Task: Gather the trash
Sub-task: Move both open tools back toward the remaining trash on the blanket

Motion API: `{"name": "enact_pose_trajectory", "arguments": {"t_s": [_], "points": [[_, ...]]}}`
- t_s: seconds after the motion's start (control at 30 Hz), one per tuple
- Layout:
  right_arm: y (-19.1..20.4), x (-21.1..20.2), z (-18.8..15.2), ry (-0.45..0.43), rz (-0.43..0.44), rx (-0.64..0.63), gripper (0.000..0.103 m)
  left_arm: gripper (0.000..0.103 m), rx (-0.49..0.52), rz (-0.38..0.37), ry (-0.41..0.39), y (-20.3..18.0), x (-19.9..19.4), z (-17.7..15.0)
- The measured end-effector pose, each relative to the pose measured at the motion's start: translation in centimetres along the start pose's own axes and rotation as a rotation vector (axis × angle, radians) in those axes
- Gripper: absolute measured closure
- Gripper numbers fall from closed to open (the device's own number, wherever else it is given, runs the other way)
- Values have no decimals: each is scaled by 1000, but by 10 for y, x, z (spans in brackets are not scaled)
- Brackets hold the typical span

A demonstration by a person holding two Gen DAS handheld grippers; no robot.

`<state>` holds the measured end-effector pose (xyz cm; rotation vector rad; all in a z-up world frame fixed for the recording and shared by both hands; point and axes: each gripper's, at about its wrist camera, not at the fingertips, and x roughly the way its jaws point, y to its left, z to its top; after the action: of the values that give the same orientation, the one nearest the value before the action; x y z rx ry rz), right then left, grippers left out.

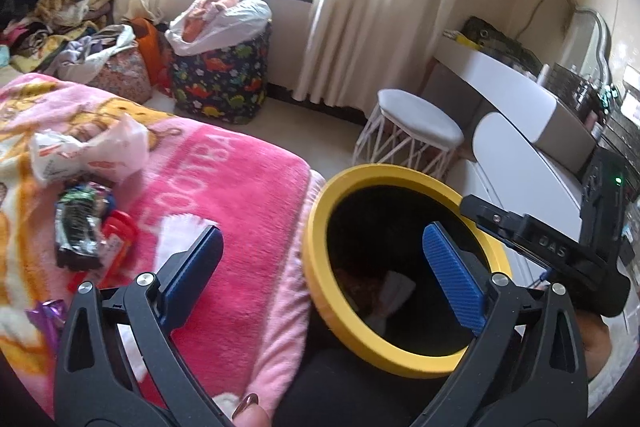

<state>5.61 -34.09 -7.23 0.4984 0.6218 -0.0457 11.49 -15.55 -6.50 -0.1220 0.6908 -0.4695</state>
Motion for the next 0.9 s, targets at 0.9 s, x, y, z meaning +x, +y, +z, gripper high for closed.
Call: {"name": "enact_pose_trajectory", "arguments": {"t_s": [0.9], "points": [[76,3,-10,17,121,-162,33,11,-93,95,-109,59,-42,11]]}}
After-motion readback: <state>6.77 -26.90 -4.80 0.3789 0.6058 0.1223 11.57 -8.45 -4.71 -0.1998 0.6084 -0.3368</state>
